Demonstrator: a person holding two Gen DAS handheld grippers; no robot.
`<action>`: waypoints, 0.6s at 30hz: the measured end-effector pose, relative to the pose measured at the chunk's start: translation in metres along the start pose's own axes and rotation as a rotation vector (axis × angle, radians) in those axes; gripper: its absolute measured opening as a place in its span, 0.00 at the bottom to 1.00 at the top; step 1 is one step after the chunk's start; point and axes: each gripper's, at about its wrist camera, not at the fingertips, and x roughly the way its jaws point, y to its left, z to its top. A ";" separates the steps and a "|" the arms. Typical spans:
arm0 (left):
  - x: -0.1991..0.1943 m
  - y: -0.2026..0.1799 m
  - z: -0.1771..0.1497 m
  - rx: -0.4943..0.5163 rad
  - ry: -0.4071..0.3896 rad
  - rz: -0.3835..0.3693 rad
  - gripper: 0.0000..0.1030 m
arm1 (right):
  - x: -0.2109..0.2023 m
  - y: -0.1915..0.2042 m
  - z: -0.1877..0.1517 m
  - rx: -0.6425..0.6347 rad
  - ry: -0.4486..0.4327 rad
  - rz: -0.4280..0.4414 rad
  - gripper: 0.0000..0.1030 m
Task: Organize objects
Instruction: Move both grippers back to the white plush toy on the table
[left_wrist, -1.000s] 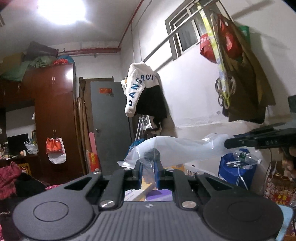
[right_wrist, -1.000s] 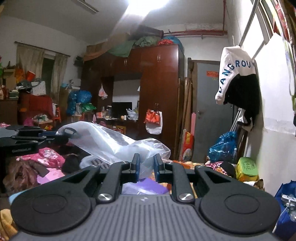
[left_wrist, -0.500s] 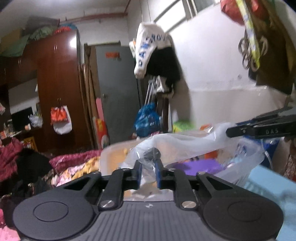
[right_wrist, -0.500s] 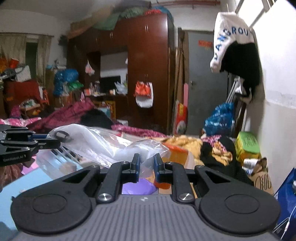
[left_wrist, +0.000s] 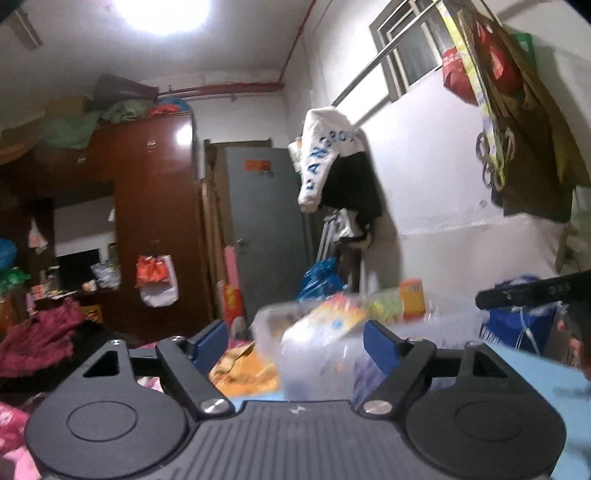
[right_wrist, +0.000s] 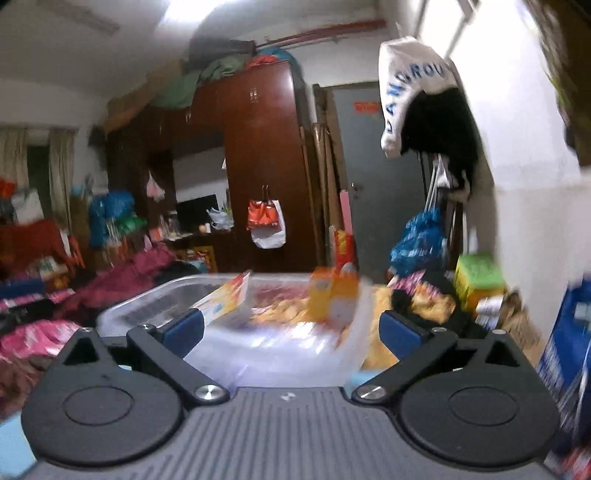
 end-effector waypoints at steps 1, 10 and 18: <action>-0.008 0.000 -0.010 -0.001 0.020 0.014 0.81 | -0.004 0.008 -0.009 0.025 0.026 0.003 1.00; 0.004 0.020 -0.053 -0.015 0.204 0.015 0.81 | 0.004 0.085 -0.072 0.019 0.189 0.126 1.00; 0.008 0.027 -0.058 -0.043 0.238 -0.036 0.81 | 0.020 0.123 -0.086 -0.026 0.276 0.120 0.95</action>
